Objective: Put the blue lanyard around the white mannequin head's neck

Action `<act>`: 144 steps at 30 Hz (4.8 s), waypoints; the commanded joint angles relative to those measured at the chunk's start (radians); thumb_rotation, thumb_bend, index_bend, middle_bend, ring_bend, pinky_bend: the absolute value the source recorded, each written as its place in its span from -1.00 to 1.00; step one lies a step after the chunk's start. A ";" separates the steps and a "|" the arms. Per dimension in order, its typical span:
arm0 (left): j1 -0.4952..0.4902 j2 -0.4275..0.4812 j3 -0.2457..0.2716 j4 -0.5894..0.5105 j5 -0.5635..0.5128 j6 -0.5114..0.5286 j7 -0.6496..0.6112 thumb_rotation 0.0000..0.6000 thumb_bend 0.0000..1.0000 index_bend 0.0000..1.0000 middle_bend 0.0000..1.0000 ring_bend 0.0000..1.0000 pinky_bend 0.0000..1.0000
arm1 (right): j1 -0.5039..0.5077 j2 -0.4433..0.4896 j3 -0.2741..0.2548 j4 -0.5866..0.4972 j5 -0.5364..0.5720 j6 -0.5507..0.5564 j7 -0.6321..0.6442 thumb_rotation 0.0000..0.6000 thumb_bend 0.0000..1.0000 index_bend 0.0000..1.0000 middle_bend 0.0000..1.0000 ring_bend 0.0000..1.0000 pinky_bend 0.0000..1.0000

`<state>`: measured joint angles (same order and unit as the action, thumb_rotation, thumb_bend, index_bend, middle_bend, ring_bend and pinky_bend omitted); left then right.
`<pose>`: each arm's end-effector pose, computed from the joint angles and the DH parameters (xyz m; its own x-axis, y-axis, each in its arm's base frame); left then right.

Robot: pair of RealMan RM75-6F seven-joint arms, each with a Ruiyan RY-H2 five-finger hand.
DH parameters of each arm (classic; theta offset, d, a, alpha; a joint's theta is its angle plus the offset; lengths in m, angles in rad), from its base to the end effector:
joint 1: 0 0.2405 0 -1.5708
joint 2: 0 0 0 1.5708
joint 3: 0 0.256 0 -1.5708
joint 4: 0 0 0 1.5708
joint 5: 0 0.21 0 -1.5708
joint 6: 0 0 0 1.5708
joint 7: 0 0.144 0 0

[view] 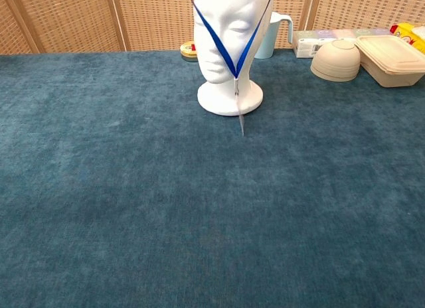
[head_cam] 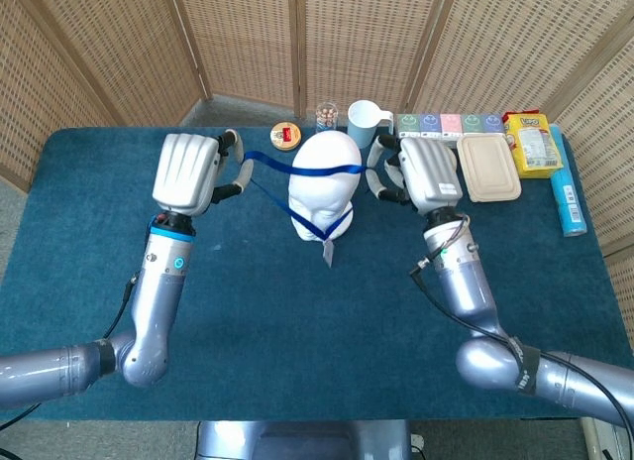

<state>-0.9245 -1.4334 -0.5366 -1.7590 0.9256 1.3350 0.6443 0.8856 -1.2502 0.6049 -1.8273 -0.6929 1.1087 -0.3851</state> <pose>-0.0074 0.3860 0.1201 0.2197 -0.2694 0.9376 0.9053 -0.3018 -0.2988 -0.0276 -0.4017 0.1472 0.0270 0.0176 0.9995 -0.9641 -0.2639 0.0307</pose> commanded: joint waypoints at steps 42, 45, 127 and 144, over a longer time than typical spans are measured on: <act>-0.143 -0.150 0.016 0.461 -0.185 -0.161 -0.114 0.64 -0.22 0.21 0.88 1.00 1.00 | 0.181 -0.073 -0.107 0.459 0.135 -0.159 0.006 0.94 0.02 0.32 0.96 1.00 1.00; -0.149 -0.166 0.020 0.491 -0.185 -0.160 -0.118 0.63 -0.22 0.21 0.88 1.00 1.00 | 0.195 -0.093 -0.118 0.497 0.125 -0.163 0.001 0.94 0.02 0.32 0.96 1.00 1.00; 0.350 0.286 0.356 0.021 0.113 -0.053 -0.333 0.58 -0.62 -0.08 0.09 -0.03 0.23 | -0.164 0.153 -0.271 0.187 -0.290 0.074 0.261 -0.64 -0.14 -0.02 0.72 1.00 1.00; 0.625 0.328 0.486 0.130 0.289 0.135 -0.608 0.60 -0.62 -0.08 0.09 -0.04 0.20 | -0.378 0.231 -0.392 0.092 -0.462 0.219 0.302 -0.65 -0.08 0.04 0.65 0.90 1.00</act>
<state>-0.3378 -1.1073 -0.0690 -1.6603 1.1897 1.4369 0.0816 0.5245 -1.0121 0.2372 -1.7149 -1.1242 1.3109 -0.0758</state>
